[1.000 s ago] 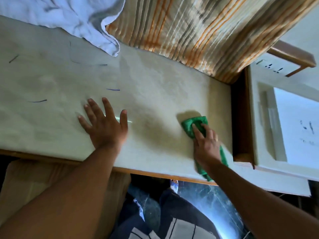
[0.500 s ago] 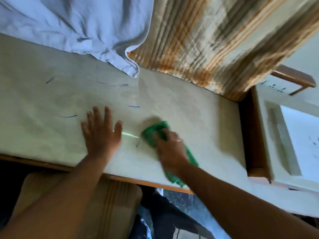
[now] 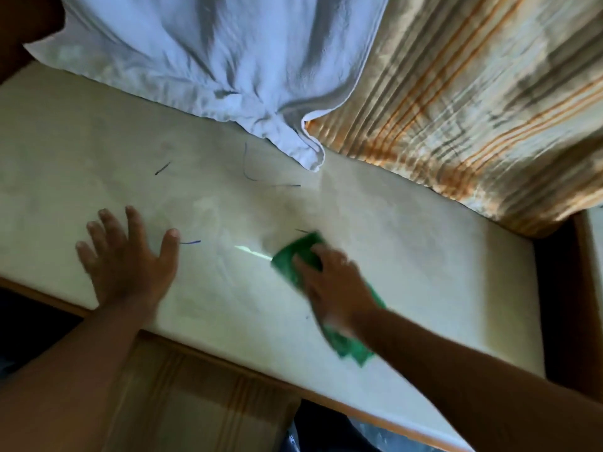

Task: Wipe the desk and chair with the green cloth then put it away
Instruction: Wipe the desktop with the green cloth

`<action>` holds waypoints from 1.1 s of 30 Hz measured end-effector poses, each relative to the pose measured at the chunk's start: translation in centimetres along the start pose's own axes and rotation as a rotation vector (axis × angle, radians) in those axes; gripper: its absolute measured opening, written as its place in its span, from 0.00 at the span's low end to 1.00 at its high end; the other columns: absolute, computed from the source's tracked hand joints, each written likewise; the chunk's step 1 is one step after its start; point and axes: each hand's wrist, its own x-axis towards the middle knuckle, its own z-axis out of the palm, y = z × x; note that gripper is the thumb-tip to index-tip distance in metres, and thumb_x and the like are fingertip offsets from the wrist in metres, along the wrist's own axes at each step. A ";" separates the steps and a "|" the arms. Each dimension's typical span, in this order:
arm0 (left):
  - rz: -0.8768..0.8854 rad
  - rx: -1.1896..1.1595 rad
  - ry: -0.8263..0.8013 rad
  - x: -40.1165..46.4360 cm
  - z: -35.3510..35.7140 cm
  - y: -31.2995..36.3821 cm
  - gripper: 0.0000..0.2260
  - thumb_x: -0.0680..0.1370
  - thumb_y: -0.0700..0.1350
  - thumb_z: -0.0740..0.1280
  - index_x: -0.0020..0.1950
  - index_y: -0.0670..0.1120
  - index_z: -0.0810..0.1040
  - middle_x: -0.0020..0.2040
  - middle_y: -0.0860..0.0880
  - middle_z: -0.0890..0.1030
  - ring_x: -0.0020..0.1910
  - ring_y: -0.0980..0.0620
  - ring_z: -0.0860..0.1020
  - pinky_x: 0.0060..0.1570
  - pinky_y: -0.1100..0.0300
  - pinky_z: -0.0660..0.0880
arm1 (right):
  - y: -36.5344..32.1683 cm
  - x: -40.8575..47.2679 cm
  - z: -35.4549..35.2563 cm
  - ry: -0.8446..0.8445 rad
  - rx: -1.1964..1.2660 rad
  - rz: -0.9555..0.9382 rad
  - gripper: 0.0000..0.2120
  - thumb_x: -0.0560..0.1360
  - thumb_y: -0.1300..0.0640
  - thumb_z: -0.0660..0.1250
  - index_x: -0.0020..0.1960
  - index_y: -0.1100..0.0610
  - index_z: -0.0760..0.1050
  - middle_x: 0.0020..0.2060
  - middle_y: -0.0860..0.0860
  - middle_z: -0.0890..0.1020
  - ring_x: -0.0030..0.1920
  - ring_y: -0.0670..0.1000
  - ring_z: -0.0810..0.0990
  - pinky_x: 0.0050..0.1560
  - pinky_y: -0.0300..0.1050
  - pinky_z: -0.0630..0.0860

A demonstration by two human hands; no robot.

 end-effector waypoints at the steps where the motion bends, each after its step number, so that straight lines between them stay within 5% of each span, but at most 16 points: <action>1: -0.001 -0.005 -0.005 0.0 -0.1 0.0 0.39 0.78 0.70 0.44 0.81 0.46 0.52 0.81 0.36 0.51 0.80 0.36 0.49 0.76 0.38 0.44 | -0.6 -1.1 0.4 -0.061 -0.019 -0.116 0.20 0.78 0.43 0.55 0.68 0.42 0.67 0.61 0.50 0.72 0.57 0.59 0.74 0.53 0.50 0.73; 3: 0.006 -0.001 -0.011 0.0 -0.3 0.1 0.39 0.78 0.70 0.45 0.81 0.46 0.52 0.81 0.36 0.51 0.80 0.36 0.49 0.76 0.38 0.44 | 0.7 0.8 -0.6 -0.095 -0.093 -0.257 0.21 0.78 0.45 0.56 0.70 0.44 0.65 0.65 0.55 0.72 0.57 0.61 0.74 0.55 0.54 0.74; 7: 0.010 -0.003 -0.018 -0.1 -0.7 0.2 0.38 0.78 0.69 0.45 0.81 0.46 0.52 0.81 0.35 0.51 0.80 0.36 0.50 0.76 0.38 0.45 | 3.9 8.5 -2.9 0.077 -0.178 0.081 0.24 0.77 0.50 0.60 0.73 0.47 0.64 0.69 0.58 0.67 0.61 0.64 0.71 0.59 0.54 0.70; 10: 0.008 0.003 -0.019 0.0 -0.7 0.2 0.38 0.78 0.68 0.45 0.81 0.47 0.52 0.81 0.36 0.52 0.80 0.36 0.50 0.76 0.37 0.45 | 0.6 7.2 -1.9 0.010 -0.143 0.128 0.27 0.74 0.54 0.63 0.73 0.48 0.63 0.68 0.61 0.68 0.58 0.64 0.72 0.56 0.54 0.71; 15: 0.000 0.006 -0.031 -0.1 -0.7 0.3 0.38 0.78 0.68 0.44 0.82 0.48 0.51 0.82 0.37 0.51 0.80 0.37 0.49 0.76 0.38 0.45 | -2.5 1.4 -0.4 -0.197 -0.020 -0.255 0.23 0.75 0.50 0.65 0.69 0.46 0.67 0.60 0.56 0.75 0.53 0.59 0.77 0.51 0.51 0.76; 18: -0.004 0.013 -0.029 -0.1 -0.7 0.2 0.37 0.78 0.68 0.43 0.82 0.48 0.51 0.82 0.37 0.51 0.80 0.37 0.50 0.76 0.38 0.46 | 1.8 6.3 -1.9 0.011 -0.097 -0.063 0.22 0.76 0.49 0.61 0.70 0.46 0.67 0.63 0.55 0.73 0.55 0.60 0.75 0.54 0.51 0.74; 22: -0.010 0.014 -0.037 0.1 -0.6 0.2 0.36 0.79 0.68 0.45 0.82 0.48 0.52 0.82 0.37 0.51 0.80 0.37 0.50 0.76 0.38 0.45 | 0.8 7.4 -2.1 0.024 -0.150 0.127 0.28 0.74 0.55 0.62 0.74 0.49 0.63 0.69 0.61 0.67 0.60 0.65 0.71 0.60 0.56 0.71; 25: -0.012 0.016 -0.044 0.0 -0.6 0.2 0.36 0.80 0.67 0.46 0.82 0.48 0.51 0.82 0.38 0.51 0.81 0.38 0.49 0.77 0.38 0.45 | -2.4 0.6 -0.8 -0.079 0.059 0.005 0.20 0.77 0.52 0.61 0.69 0.45 0.64 0.58 0.56 0.74 0.51 0.61 0.76 0.51 0.50 0.75; 28: -0.009 0.005 -0.042 -0.1 -0.7 0.1 0.36 0.80 0.67 0.47 0.82 0.48 0.51 0.82 0.38 0.51 0.81 0.38 0.49 0.77 0.38 0.45 | -0.4 -4.4 -2.0 -0.238 0.004 -0.285 0.16 0.81 0.47 0.52 0.67 0.43 0.67 0.56 0.50 0.76 0.51 0.52 0.75 0.51 0.45 0.76; 30: -0.005 -0.012 -0.044 0.0 -0.7 0.1 0.36 0.80 0.68 0.46 0.82 0.48 0.51 0.82 0.38 0.50 0.81 0.38 0.49 0.76 0.38 0.44 | 2.8 -2.8 -3.6 -0.113 -0.071 -0.217 0.20 0.80 0.41 0.49 0.65 0.44 0.72 0.57 0.50 0.77 0.51 0.53 0.77 0.50 0.47 0.76; 33: -0.014 -0.013 -0.037 0.1 -0.6 0.0 0.37 0.79 0.69 0.45 0.82 0.49 0.51 0.82 0.38 0.50 0.81 0.38 0.49 0.77 0.38 0.44 | 3.8 -1.6 -3.6 -0.011 -0.174 0.036 0.22 0.78 0.53 0.62 0.72 0.49 0.68 0.65 0.59 0.73 0.54 0.61 0.75 0.54 0.53 0.75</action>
